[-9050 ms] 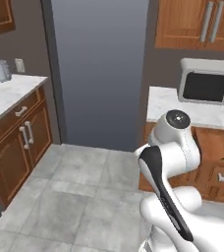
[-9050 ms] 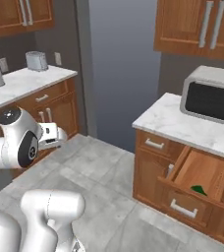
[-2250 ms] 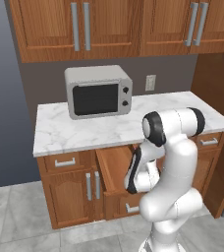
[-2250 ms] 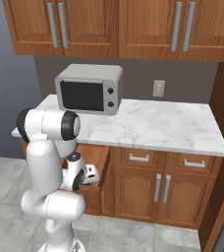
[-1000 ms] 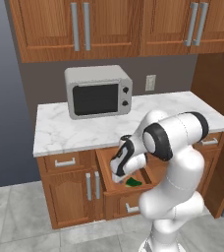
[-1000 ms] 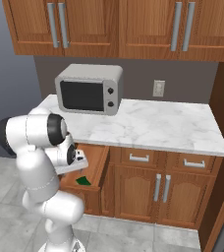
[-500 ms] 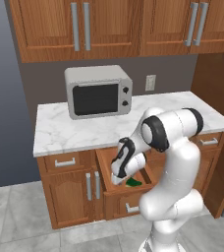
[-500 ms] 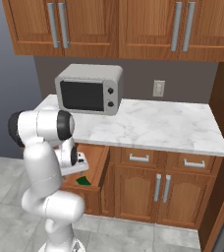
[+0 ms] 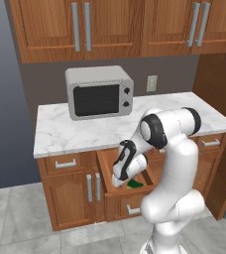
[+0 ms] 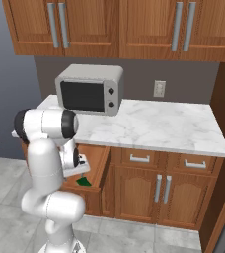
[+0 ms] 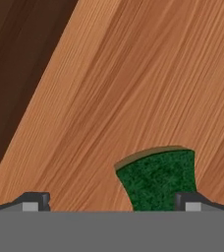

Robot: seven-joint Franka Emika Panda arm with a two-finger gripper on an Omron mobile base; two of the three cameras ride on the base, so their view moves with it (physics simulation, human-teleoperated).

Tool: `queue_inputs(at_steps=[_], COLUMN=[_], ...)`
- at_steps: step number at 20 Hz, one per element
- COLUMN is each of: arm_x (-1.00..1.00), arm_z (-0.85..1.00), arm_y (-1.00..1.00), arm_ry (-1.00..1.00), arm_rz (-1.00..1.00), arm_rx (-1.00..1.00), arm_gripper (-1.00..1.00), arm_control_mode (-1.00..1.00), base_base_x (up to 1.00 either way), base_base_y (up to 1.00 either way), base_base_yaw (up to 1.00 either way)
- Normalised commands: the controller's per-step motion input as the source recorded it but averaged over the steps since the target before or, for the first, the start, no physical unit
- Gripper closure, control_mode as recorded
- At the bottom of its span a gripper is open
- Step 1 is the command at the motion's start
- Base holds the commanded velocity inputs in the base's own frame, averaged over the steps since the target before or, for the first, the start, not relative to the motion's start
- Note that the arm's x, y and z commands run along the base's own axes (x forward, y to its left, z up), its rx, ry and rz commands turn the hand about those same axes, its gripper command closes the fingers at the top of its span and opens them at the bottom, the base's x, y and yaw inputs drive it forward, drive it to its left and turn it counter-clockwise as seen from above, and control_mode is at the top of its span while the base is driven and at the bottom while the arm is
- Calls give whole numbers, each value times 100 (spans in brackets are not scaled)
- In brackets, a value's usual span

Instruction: Restock the sink supplies by placing the sponge and soap dispenser on the counter and next to the sink. Make sure the soap dispenser is upright.

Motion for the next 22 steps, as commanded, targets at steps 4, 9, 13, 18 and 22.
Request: queue_inputs(at_steps=[4, 9, 13, 18, 22], arm_x=[26, 27, 28, 0, -29], arm_z=[0, -2, -4, -15, -22], arm_y=[0, 0, -6, -17, -12], arm_ry=[7, 7, 4, 1, 0], arm_rz=[0, 0, 0, 0, 0], arm_rx=[0, 0, 0, 0, 0], arm_gripper=[-100, -100, -100, -100, -100], arm_control_mode=[-100, -100, -100, -100, -100], base_base_x=[0, 0, 0, 0, 0], base_base_y=[0, 0, 0, 0, 0], base_base_yaw=[0, 0, 0, 0, 0])
